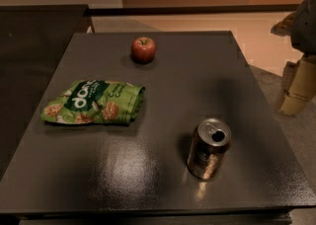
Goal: Pick apple
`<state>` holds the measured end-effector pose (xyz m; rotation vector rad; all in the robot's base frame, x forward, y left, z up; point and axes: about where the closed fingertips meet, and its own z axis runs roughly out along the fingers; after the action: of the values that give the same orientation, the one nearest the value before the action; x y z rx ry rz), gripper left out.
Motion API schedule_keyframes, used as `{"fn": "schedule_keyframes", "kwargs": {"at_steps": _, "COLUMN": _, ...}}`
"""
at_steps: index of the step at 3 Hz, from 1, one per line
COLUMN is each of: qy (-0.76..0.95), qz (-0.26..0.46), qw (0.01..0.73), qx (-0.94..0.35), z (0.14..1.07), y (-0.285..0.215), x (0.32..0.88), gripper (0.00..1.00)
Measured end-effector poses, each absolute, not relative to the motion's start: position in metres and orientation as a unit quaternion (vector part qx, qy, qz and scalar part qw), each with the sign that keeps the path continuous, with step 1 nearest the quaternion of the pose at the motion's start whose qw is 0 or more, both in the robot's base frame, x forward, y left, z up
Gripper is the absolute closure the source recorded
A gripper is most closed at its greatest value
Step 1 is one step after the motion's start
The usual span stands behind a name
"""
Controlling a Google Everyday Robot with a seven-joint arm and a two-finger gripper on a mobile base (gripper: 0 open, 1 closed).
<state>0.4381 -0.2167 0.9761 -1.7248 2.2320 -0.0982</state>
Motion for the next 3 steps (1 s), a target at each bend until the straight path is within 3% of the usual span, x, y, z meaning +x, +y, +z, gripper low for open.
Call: {"fn": "schedule_keyframes", "kwargs": {"at_steps": 3, "qy": 0.766, "qz": -0.015, "qw": 0.170, "qx": -0.620, "z": 0.955, "y": -0.189, "x": 0.476, "gripper": 0.00}}
